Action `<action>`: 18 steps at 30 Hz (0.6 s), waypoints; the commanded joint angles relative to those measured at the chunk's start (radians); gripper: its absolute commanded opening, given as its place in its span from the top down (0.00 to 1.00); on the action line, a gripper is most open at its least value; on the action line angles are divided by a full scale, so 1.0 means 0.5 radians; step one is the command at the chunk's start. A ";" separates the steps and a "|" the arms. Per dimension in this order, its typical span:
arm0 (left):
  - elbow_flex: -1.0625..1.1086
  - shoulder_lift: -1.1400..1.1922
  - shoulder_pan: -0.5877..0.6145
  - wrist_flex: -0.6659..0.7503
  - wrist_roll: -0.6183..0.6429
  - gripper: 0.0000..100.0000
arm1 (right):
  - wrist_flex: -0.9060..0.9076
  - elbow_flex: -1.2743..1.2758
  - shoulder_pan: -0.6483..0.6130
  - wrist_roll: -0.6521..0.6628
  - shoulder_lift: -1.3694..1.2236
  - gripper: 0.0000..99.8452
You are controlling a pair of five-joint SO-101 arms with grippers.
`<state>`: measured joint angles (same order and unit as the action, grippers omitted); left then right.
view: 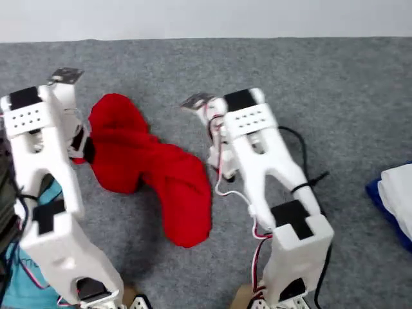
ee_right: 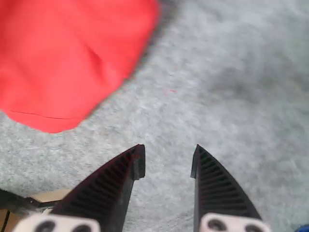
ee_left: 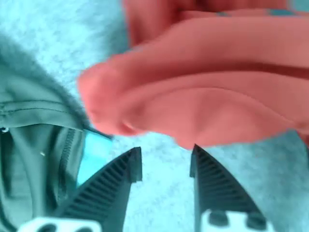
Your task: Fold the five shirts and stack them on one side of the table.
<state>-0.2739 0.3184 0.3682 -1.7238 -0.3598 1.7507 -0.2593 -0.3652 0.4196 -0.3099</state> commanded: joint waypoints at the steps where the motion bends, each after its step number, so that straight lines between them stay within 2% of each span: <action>1: 0.308 -0.381 -0.196 -0.055 -0.043 0.82 | 0.075 -0.077 0.140 0.021 0.173 0.83; 4: 0.545 -0.463 -0.319 0.049 -0.034 0.82 | 0.075 -0.012 0.226 0.021 0.210 0.83; 7: 0.677 -0.414 -0.344 0.230 -0.034 0.82 | 0.072 0.092 0.287 0.021 0.259 0.83; 13: 0.689 -0.120 -0.374 0.405 -0.034 0.82 | 0.060 0.267 0.370 0.021 0.364 0.83; 18: 0.689 -0.015 -0.509 0.414 -0.031 0.82 | 0.057 0.325 0.382 0.021 0.382 0.83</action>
<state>0.0744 0.3122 0.1550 -1.5305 -0.3705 1.7507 -0.0951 -0.1841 0.4196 -0.1795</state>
